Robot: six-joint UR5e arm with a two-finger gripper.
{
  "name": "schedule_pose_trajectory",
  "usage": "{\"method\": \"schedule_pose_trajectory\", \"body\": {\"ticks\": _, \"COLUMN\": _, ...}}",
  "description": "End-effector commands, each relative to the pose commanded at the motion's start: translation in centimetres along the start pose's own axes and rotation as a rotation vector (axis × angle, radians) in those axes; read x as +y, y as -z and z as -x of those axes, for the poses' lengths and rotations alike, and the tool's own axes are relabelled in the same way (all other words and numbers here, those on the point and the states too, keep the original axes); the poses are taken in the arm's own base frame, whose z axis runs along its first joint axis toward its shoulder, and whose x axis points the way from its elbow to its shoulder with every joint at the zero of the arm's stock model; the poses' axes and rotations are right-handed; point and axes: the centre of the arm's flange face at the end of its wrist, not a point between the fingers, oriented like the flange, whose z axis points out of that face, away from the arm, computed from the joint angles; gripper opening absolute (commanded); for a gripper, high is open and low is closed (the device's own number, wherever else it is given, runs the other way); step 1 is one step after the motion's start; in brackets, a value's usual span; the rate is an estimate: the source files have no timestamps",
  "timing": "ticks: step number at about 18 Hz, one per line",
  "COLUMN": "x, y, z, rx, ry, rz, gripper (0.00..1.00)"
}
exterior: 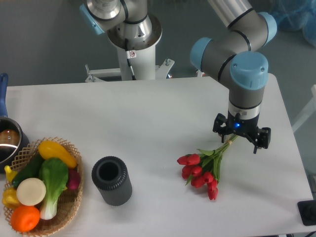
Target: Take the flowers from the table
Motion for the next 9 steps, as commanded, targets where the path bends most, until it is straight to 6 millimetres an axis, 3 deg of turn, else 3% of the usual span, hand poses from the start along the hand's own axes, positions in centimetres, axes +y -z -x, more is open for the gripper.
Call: {"method": "schedule_pose_trajectory", "body": {"ticks": 9, "x": 0.07, "y": -0.69, "z": -0.49, "rx": 0.013, "ry": 0.003, "rz": 0.002, "gripper": 1.00}}
